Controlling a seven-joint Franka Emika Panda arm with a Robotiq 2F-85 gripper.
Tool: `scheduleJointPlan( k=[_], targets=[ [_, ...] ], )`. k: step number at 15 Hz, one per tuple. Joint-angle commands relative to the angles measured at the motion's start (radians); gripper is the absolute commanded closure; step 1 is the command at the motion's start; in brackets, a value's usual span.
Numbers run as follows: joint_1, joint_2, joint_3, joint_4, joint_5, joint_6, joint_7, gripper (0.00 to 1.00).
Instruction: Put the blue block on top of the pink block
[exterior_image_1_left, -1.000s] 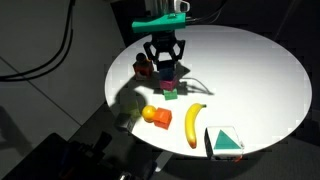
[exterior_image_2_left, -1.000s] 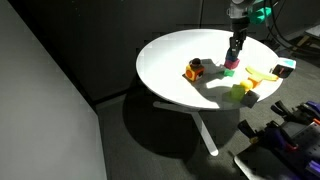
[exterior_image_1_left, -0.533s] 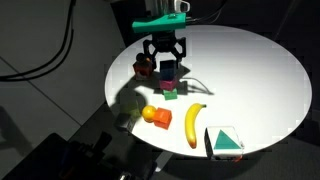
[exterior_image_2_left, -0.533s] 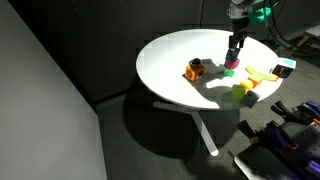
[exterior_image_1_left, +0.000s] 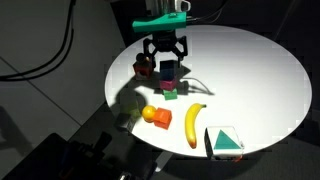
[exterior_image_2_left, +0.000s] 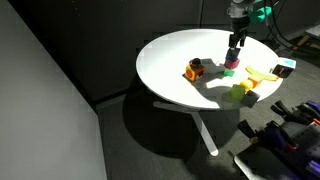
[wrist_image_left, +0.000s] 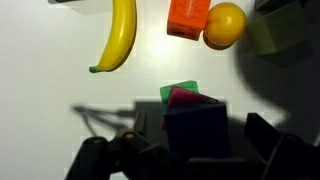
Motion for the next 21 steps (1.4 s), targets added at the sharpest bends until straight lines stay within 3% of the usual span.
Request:
scheduleJointPlan(
  k=[1,9,14,21],
  targets=[
    [-0.001,-0.048,-0.001,-0.027,-0.004,-0.017,0.028,0.0],
    [-0.006,-0.157,0.0,-0.134,0.032,-0.003,0.05,0.0],
    [0.008,-0.241,-0.017,-0.216,0.02,-0.045,0.199,0.0],
    [0.011,-0.343,-0.015,-0.291,0.021,-0.232,0.315,0.0]
  ],
)
